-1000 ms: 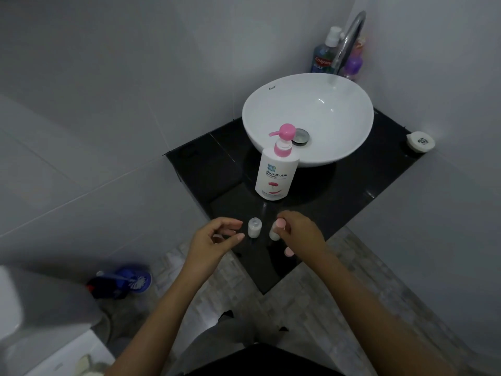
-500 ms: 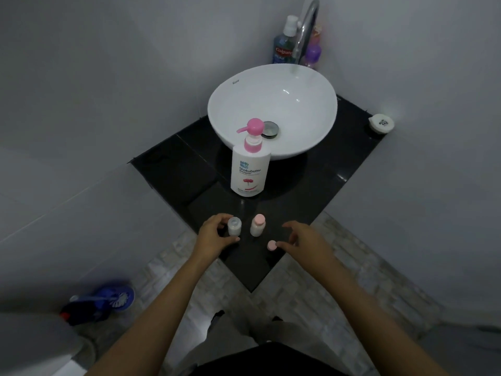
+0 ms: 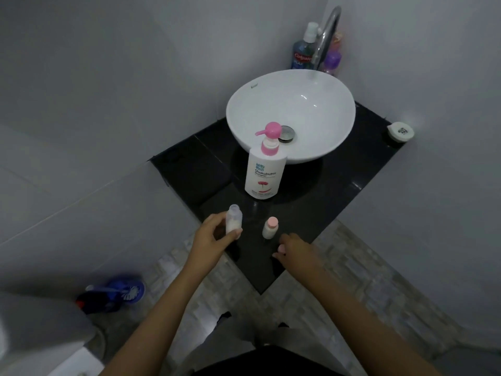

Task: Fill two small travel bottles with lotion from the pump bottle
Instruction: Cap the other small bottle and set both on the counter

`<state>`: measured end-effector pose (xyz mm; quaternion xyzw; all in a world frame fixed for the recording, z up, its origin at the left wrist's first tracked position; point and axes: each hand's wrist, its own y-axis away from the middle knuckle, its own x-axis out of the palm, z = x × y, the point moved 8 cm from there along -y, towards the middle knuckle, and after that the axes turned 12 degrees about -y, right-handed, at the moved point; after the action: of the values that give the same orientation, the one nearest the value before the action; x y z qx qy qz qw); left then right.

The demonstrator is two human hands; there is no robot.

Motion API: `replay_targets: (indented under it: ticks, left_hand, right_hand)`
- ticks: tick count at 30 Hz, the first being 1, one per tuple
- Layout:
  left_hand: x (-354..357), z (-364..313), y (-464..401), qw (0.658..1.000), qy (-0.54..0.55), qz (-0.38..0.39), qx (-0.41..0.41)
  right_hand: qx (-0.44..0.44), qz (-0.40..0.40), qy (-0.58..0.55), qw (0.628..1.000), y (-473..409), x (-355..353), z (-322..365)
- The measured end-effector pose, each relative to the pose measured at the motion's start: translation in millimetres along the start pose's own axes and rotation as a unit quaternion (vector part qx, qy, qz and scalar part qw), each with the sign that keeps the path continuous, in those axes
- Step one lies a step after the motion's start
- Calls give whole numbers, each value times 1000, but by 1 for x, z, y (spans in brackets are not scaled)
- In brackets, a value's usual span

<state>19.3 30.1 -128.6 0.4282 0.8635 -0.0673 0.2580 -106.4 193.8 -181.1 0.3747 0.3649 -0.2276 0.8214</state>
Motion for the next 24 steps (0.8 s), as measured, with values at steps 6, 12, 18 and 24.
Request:
replay_targets:
  ticks: [6, 12, 18, 24]
  left_hand:
    - [-14, -31, 23, 995, 98, 10, 3]
    - [-23, -58, 27, 984, 177, 3, 11]
    - [-19, -93, 28, 983, 173, 46, 52]
    - [-15, -99, 31, 981, 171, 66, 56]
  right_hand:
    - [20, -4, -46, 999, -2, -4, -3]
    - [-9, -105, -424, 900, 29, -95, 20]
    - [-221, -67, -462, 856, 76, -168, 95]
    - [-255, -88, -340, 901, 89, -176, 103]
